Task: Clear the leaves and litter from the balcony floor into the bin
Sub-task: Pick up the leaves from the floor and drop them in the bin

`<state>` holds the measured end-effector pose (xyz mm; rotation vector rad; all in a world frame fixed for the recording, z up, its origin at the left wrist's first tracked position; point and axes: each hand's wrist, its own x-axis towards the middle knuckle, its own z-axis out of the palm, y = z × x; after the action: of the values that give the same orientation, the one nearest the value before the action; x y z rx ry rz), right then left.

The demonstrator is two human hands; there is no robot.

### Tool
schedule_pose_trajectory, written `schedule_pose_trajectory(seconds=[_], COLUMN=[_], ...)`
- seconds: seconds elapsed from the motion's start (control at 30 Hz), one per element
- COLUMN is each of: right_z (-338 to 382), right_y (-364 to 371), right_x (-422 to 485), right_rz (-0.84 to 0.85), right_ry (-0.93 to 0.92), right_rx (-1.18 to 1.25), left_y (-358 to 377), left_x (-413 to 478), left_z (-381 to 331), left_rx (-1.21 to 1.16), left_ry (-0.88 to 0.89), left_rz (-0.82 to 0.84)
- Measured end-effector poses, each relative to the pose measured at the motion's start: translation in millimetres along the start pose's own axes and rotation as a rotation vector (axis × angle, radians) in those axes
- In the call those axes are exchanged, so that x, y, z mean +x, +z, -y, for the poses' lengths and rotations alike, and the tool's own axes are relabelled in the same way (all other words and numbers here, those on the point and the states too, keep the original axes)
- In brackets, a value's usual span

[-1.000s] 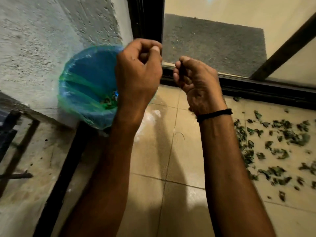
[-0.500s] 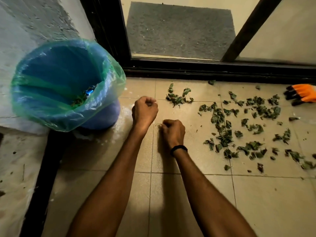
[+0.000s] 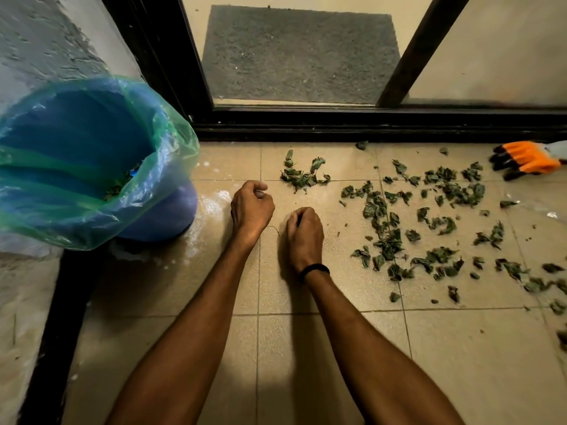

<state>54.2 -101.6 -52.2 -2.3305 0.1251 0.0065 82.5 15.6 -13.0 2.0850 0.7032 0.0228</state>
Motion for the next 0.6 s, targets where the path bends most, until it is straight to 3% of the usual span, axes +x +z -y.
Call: schedule_pose_trajectory(seconds=[0.17, 0.33, 0.4, 0.47, 0.6], right_z=[-16, -38, -45, -50, -51], right_y=[-38, -57, -59, -59, -52], right_x=[34, 72, 74, 69, 59], right_rz=[-0.173, 0.082, 0.137, 0.095, 0.031], right_ry=[0.108, 0.111, 0.024, -0.015, 0.028], right_rx=[-0.050, -0.242, -0.376, -0.414, -0.267], left_y=[35, 65, 73, 80, 84], left_x=[2, 2, 4, 8, 11], left_z=[-11, -11, -10, -12, -9], left_rx=[0.129, 0.298, 0.323, 0.349, 0.384], left_ry=[0.131, 0.318, 0.348, 0.348, 0.379], left_rz=[0.081, 0.087, 0.095, 0.114, 0.121])
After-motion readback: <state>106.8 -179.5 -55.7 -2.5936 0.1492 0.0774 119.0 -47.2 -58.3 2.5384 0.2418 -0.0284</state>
